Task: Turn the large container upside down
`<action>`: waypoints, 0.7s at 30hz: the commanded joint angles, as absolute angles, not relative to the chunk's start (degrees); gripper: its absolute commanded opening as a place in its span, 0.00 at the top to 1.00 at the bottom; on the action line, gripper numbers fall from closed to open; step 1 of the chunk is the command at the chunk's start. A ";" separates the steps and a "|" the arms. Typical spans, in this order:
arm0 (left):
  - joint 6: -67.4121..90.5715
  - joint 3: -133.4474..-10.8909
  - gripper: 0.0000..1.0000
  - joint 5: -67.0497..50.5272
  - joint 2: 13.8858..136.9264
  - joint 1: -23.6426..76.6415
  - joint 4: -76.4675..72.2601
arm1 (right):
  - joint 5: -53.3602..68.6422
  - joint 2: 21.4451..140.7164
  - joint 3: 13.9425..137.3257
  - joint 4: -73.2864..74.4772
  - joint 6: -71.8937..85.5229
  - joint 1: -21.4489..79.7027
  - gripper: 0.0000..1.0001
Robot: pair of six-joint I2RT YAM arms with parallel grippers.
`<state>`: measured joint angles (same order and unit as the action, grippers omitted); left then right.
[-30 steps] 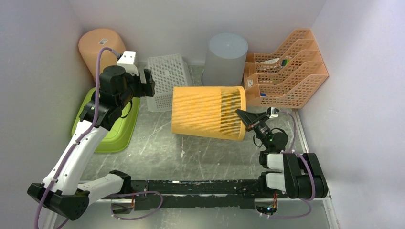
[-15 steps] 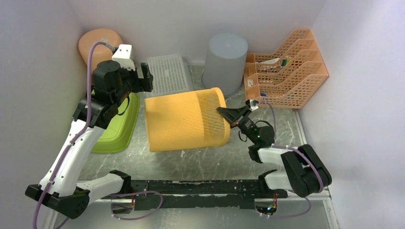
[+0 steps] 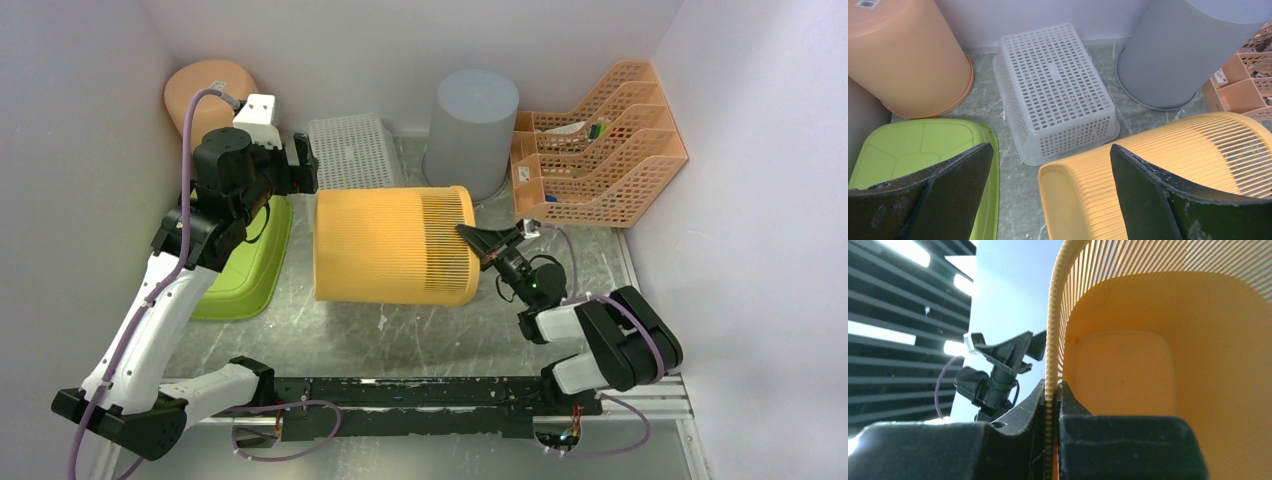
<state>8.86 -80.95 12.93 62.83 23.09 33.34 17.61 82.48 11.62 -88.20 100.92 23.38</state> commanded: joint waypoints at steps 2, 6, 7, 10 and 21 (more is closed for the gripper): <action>7.43 -81.08 0.01 14.62 61.85 23.73 34.07 | 17.95 79.46 4.00 -104.50 105.29 14.55 1.00; 7.63 -80.71 0.00 14.21 61.54 23.77 33.84 | 24.50 77.63 -1.07 -104.40 107.52 2.89 1.00; 7.67 -80.50 0.00 14.17 61.46 23.81 33.84 | 26.58 77.39 -1.62 -104.34 107.23 0.71 1.00; 7.89 -79.81 0.00 14.09 61.15 23.82 33.52 | 32.03 78.88 -1.66 -104.33 105.63 -2.49 1.00; 7.74 -77.53 0.01 14.11 60.69 23.82 33.13 | 42.03 99.14 -4.87 -104.31 95.20 -12.98 0.96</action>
